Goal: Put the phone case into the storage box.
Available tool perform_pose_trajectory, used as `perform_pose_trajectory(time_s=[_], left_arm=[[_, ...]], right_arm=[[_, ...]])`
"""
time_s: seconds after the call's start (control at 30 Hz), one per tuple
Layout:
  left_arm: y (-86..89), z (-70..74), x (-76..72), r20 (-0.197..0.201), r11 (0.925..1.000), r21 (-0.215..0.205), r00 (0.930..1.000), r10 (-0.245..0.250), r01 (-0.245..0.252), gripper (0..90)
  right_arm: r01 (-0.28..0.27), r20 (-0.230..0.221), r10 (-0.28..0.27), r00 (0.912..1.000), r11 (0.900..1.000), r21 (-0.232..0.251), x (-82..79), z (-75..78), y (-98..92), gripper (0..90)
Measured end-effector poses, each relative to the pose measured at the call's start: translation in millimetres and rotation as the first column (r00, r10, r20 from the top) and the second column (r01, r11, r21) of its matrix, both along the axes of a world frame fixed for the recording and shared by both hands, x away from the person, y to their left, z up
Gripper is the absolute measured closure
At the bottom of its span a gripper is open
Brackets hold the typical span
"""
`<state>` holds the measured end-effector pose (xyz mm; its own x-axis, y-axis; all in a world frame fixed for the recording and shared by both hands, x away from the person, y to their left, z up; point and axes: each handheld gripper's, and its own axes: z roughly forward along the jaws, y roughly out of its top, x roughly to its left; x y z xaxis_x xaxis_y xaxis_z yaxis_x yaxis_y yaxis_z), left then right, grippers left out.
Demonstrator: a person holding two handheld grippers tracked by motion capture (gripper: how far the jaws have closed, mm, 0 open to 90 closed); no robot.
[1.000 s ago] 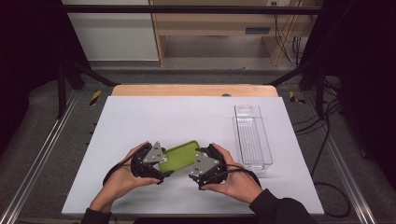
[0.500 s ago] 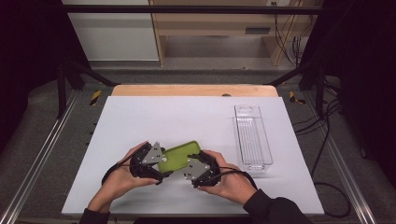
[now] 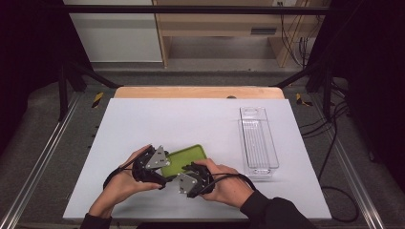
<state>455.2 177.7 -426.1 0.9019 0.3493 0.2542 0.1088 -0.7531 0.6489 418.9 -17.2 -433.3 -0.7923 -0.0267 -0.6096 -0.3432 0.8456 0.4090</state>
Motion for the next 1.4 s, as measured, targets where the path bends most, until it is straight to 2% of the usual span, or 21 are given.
perform_pose_trajectory(time_s=[0.27,0.47,1.4], left_arm=[[-1.9,-0.6,-0.8,0.000,0.9999,0.012,0.9999,-0.011,0.011,16.2],[-2.4,-0.5,-1.3,0.000,0.9997,0.017,0.9999,-0.017,0.017,16.2],[-4.9,-1.6,-3.5,-0.003,0.9985,0.037,0.9992,-0.040,0.040,16.2]], right_arm=[[-0.030,0.026,0.031,0.9992,0.999,-0.036,-1.0,-1.1,5.4,70.3],[-0.043,0.029,0.045,0.9986,0.997,-0.064,-1.0,-1.8,7.8,73.1],[-0.087,0.039,0.092,0.9950,0.989,-0.122,-3.8,-8.2,12.6,82.7]])
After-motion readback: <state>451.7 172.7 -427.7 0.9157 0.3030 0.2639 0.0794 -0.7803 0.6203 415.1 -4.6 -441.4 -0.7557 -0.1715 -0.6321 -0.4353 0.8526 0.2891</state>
